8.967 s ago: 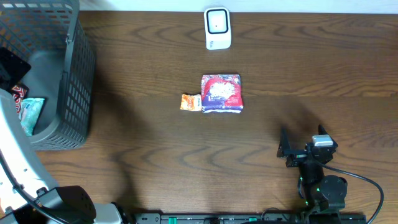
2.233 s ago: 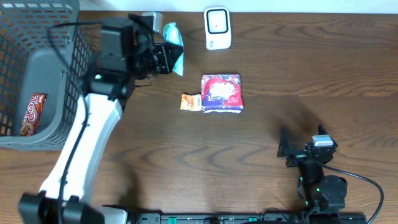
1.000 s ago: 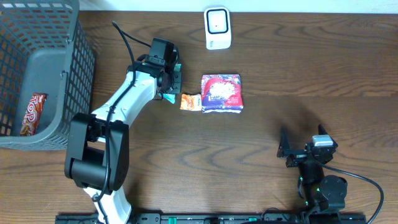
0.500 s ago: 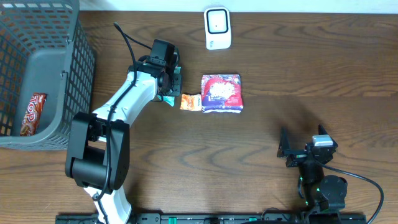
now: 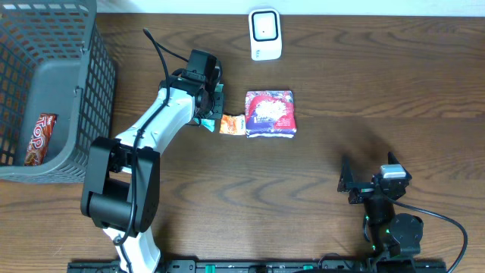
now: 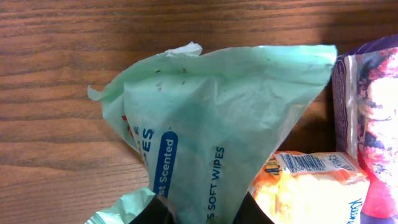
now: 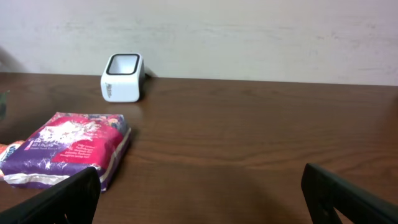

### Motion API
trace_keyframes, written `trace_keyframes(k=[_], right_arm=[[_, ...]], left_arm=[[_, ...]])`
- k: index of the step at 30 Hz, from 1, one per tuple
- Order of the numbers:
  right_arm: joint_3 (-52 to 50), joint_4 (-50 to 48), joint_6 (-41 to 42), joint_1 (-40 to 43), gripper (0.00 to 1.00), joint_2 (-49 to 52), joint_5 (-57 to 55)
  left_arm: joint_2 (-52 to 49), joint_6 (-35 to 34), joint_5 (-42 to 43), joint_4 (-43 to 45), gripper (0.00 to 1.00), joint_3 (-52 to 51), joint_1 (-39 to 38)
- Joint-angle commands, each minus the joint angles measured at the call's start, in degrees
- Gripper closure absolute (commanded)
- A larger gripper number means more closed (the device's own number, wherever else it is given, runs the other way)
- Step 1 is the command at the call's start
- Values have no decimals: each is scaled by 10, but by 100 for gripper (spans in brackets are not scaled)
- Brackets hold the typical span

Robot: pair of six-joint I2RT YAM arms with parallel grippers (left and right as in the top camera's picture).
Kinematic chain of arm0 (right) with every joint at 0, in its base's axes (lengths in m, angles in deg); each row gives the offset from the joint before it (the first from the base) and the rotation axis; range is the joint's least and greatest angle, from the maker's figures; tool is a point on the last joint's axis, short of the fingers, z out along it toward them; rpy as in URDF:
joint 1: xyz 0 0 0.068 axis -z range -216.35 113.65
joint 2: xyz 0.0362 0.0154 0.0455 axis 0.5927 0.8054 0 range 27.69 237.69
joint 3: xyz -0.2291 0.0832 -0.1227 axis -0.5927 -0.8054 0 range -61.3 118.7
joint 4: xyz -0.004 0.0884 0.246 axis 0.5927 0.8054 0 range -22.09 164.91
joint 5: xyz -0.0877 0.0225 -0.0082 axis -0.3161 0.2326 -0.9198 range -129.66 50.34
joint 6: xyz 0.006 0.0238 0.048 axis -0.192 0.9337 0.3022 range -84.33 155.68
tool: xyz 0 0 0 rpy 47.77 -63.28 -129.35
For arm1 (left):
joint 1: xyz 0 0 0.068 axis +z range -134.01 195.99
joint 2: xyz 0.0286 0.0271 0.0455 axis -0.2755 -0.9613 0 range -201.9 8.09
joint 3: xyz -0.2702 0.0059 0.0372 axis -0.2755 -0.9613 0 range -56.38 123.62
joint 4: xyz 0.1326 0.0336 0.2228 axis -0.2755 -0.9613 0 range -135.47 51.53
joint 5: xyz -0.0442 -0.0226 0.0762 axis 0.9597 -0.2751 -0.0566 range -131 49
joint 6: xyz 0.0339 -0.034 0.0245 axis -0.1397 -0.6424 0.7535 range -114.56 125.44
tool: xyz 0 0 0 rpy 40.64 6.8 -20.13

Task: Scan the item barcode
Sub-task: 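Lower the wipes pack left of the orange pack and release, then move the left gripper back into the grey basket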

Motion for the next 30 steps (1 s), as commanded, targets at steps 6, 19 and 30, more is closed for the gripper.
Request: trace_keyframes(k=[6,19,30], right_arm=[[0,3,-8,-5,1,-2,-5],[0,3,-8,-5,1,-2,-5],[0,3,-9,-5,1,-2,-5]], left_arm=[[-7,8,3,13,36,0,0],[100,8,3,32,18,54,3],[265,8,-14,131,16,54,71]])
